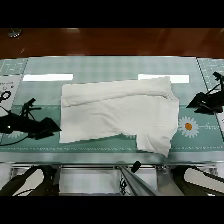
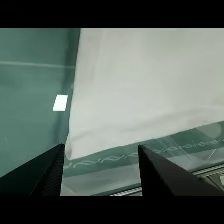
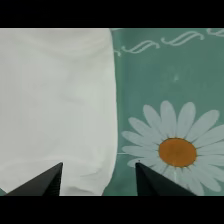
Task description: Fold the shirts.
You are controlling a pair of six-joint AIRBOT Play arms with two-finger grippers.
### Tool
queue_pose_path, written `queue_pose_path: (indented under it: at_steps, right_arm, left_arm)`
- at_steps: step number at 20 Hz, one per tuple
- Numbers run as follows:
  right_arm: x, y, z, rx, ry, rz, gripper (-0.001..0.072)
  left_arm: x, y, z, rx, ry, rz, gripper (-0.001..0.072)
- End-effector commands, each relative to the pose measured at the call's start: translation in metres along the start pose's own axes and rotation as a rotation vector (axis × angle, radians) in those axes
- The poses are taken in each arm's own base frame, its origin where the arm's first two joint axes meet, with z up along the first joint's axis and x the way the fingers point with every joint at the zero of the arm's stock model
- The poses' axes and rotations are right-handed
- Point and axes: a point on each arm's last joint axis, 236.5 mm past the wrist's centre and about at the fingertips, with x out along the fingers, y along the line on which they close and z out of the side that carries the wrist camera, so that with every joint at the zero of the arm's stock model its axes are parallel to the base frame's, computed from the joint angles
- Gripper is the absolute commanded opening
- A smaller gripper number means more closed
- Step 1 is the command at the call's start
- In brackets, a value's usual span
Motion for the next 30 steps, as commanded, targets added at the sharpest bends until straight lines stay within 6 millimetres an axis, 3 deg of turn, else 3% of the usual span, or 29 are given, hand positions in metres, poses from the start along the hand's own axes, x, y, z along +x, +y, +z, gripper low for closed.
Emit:
queue_pose_path:
  at_steps: [1, 6, 10, 13, 14, 15, 16, 17, 21, 26, 30]
  right_arm:
    - [0.016, 0.008, -0.013, 0.026, -0.012, 0.087, 0.0554]
    - [0.018, 0.006, -0.011, 0.015, -0.025, 0.083, 0.0554]
    - [0.018, 0.005, -0.008, 0.016, -0.039, 0.077, 0.0554]
    - [0.018, 0.005, -0.008, 0.016, -0.038, 0.077, 0.0554]
    - [0.018, 0.004, -0.008, 0.016, -0.038, 0.074, 0.0554]
    - [0.019, 0.003, -0.009, 0.015, -0.034, 0.069, 0.0554]
    - [0.019, 0.002, -0.011, 0.014, -0.026, 0.065, 0.0554]
    - [0.019, -0.002, -0.014, 0.009, -0.012, 0.049, 0.0554]
    - [0.026, -0.04, -0.041, 0.008, 0.085, -0.087, 0.0555]
    - [0.065, -0.013, -0.075, 0.044, 0.132, 0.131, 0.057]
    - [0.075, -0.02, -0.078, 0.057, 0.078, 0.097, 0.0565]
  left_arm:
    - [0.017, 0.007, -0.02, -0.012, 0.014, -0.012, 0.0532]
    - [0.02, 0.009, -0.013, -0.023, -0.009, -0.008, 0.0531]
    - [0.041, 0.001, -0.018, -0.057, 0.021, -0.056, 0.0525]
    - [0.056, -0.016, -0.005, -0.057, -0.009, -0.093, 0.0523]
    - [0.062, -0.022, 0.0, -0.061, -0.018, -0.103, 0.049]
    - [0.067, -0.025, 0.0, -0.067, -0.012, -0.111, 0.0309]
    - [0.072, -0.026, -0.002, -0.071, 0.007, -0.111, 0.0079]
    - [0.074, -0.024, -0.004, -0.078, 0.02, -0.11, 0.0021]
    - [0.069, -0.019, -0.004, -0.093, 0.027, -0.122, 0.0021]
    - [0.062, -0.016, -0.005, -0.083, 0.026, -0.144, 0.0021]
    - [0.062, -0.016, -0.006, -0.083, 0.029, -0.146, 0.0021]
